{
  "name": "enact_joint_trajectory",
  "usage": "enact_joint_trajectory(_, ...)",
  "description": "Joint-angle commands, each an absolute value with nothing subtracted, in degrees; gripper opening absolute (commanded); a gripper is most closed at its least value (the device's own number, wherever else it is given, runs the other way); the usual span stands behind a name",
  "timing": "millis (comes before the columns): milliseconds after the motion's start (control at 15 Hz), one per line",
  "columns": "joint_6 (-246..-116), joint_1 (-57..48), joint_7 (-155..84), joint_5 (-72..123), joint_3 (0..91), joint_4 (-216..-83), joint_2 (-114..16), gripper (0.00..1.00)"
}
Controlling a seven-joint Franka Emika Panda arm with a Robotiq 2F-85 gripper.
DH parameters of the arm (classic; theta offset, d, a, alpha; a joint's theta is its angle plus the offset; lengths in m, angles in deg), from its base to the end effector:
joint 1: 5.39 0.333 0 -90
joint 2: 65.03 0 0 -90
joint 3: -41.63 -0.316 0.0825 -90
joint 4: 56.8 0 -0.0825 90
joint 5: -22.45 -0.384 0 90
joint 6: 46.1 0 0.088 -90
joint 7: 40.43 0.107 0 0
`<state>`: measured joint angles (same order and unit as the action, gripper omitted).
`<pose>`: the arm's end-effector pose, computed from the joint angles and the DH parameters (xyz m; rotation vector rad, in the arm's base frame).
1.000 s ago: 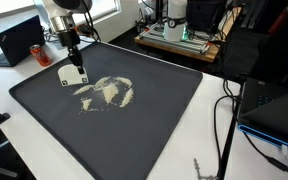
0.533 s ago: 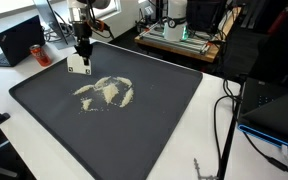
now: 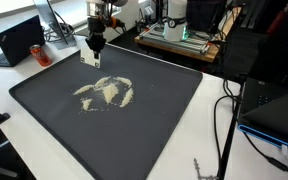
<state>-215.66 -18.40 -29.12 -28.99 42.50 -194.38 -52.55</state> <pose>0.4813 -0.1731 0.2482 -2.2419 1.7022 -0.4509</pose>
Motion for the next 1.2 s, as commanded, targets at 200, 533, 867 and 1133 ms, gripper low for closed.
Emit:
enact_joint_trajectory(200, -221.74, -14.87, -26.57, -25.90, 42.88, -204.85, -61.74, 0.01)
enact_joint_trajectory(533, -226.81, -11.37, -26.54, -15.04, 44.22, -211.06, -67.00, 0.01)
enact_joint_trajectory(867, -229.30, -14.07, -25.97, 1.65, 43.00, -214.84, -69.61, 0.01)
enact_joint_trajectory(1133, -226.57, -21.20, -25.97, 16.83, 40.10, -215.28, -72.63, 0.01)
